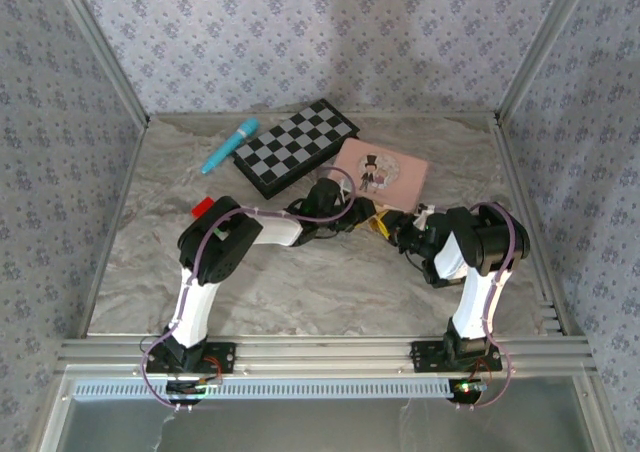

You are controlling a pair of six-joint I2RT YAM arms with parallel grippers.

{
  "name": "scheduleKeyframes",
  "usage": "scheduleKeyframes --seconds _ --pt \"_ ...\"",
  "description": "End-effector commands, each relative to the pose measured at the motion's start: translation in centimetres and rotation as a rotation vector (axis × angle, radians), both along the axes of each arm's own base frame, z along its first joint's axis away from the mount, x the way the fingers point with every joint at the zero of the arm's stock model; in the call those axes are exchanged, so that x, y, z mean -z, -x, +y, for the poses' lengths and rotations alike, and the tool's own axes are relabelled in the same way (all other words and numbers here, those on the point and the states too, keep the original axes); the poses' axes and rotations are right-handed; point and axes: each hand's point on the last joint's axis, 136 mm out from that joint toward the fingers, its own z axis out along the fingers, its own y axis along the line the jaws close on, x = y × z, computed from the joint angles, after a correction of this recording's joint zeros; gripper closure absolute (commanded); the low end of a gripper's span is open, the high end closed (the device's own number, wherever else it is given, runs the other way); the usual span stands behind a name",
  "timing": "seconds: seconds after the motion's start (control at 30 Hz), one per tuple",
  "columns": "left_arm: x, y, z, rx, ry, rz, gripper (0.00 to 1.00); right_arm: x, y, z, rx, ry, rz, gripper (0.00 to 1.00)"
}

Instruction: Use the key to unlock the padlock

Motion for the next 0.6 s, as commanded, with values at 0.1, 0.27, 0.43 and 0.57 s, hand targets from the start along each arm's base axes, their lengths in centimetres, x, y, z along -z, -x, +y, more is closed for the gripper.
scheduleKeyframes --seconds 0.1,0.27,0.43,0.57 --pt "5.0 3.3 3.3 -0.04 -0.232 0.137 0.55 -1.0 -0.1 -0.4 -0.006 0.008 -0.043 0.76" --pt "4.5 3.3 2.9 -0.047 -0.255 0.12 0.57 -1.3 0.2 -0.6 -0.012 0.032 -0.044 0.76" --pt "3.8 2.9 3.8 -0.082 -0.276 0.099 0.52 -0.3 1.0 -1.0 -0.032 0.161 -0.024 0.73" --pt "2.7 2.8 4.8 -0.07 -0.263 0.078 0.49 -0.3 1.9 -1.1 -0.089 0.375 -0.032 0.64"
